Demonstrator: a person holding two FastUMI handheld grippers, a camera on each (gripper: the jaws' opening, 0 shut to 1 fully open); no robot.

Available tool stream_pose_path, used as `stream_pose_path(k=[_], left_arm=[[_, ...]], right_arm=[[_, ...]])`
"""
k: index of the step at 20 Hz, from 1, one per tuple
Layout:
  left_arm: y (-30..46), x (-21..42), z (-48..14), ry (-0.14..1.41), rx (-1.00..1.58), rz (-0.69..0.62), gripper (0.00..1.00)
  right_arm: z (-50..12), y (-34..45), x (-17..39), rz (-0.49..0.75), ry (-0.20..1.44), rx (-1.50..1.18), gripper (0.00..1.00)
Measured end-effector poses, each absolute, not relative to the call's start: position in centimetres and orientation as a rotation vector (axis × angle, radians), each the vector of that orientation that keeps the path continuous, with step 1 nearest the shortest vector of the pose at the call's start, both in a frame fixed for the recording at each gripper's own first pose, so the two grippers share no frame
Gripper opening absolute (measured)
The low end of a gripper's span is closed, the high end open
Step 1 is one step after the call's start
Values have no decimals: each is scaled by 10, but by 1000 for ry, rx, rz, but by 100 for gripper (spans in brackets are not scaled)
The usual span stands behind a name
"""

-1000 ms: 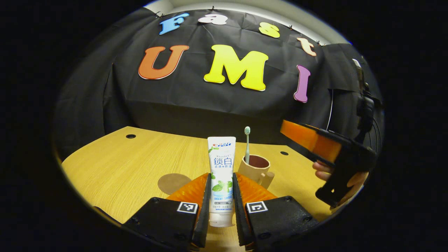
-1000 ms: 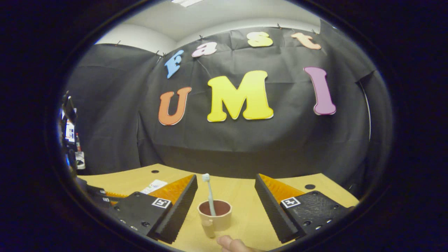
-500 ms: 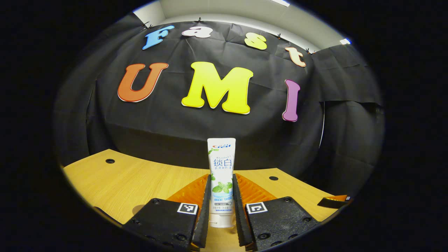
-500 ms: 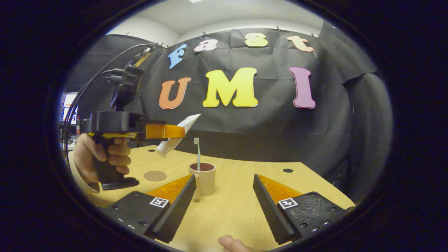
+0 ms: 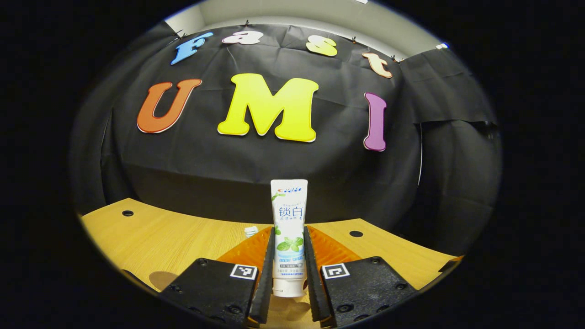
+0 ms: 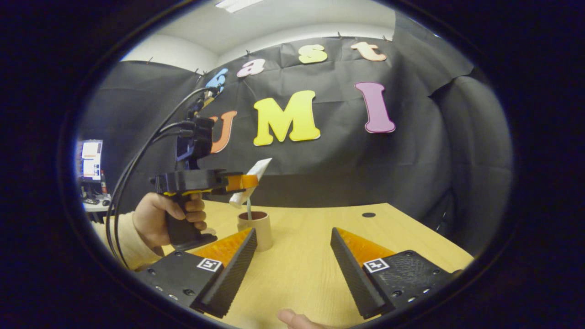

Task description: Put the toothbrush and toothpaste on the desktop into the cup, then pick up the cup and place it on the coaster on the desktop.

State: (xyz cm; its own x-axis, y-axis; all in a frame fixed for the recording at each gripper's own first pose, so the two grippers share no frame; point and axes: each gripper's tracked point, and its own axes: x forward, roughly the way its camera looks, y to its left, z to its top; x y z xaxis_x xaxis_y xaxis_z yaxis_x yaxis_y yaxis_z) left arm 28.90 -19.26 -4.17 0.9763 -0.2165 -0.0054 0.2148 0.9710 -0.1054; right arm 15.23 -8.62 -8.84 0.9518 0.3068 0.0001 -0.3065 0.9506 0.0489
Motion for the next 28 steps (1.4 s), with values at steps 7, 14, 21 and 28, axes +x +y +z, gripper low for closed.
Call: stream_pose_path(k=[7, 14, 21, 28], left_arm=[[-185, 287, -31, -42, -70, -186, 42], [-169, 241, -26, -14, -105, -209, 44], [-127, 185, -50, 84, -99, -221, 55], [-97, 126, -63, 101, -46, -232, 84]], right_arm=[[-98, -86, 151, 292, 47, 55, 95], [-87, -63, 132, 269, 61, 0, 95], [-84, -19, 123, 264, 95, -58, 95], [-91, 8, 162, 219, 186, -116, 96]])
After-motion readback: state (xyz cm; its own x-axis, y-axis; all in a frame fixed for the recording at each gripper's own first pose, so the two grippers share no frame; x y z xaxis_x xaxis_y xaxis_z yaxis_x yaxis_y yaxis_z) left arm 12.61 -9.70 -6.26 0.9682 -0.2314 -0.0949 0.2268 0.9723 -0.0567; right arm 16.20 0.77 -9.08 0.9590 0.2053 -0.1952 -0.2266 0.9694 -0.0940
